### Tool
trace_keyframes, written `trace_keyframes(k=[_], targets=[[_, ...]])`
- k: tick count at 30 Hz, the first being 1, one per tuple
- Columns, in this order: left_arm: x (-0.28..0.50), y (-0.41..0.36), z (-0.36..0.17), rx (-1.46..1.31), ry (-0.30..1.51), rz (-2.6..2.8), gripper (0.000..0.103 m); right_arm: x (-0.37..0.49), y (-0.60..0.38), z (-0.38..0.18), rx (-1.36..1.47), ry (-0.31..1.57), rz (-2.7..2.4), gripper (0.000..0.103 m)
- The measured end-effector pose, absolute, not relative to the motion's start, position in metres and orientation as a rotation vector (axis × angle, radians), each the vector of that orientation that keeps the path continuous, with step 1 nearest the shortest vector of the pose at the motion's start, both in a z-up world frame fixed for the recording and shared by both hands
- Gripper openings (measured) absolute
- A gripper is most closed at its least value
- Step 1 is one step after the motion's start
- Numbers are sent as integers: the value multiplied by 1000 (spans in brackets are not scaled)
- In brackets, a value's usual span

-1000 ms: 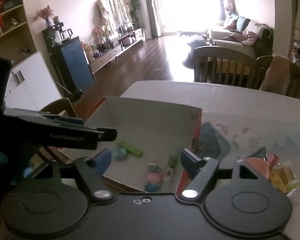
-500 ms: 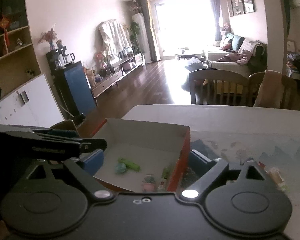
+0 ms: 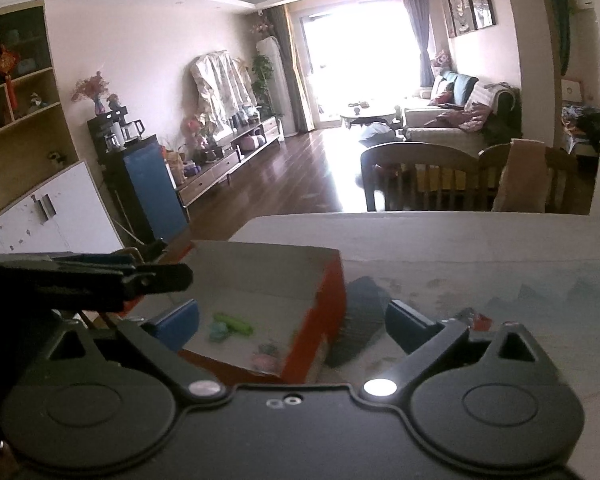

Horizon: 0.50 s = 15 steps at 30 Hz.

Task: Organize rigid objects
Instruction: 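Withdraw both tools from the box toward the remaining toys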

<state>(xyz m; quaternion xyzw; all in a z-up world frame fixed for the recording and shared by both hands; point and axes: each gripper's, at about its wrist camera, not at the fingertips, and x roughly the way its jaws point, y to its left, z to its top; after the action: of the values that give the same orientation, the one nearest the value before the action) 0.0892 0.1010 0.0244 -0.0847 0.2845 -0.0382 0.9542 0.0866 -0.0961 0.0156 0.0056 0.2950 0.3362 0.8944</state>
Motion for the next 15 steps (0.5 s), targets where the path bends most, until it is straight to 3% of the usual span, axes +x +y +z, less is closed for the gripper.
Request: trace_keyframes(k=[15], targets=[[121,2,-9,-176,593,-132,103,124,-199,-13,-1,655,576,100]])
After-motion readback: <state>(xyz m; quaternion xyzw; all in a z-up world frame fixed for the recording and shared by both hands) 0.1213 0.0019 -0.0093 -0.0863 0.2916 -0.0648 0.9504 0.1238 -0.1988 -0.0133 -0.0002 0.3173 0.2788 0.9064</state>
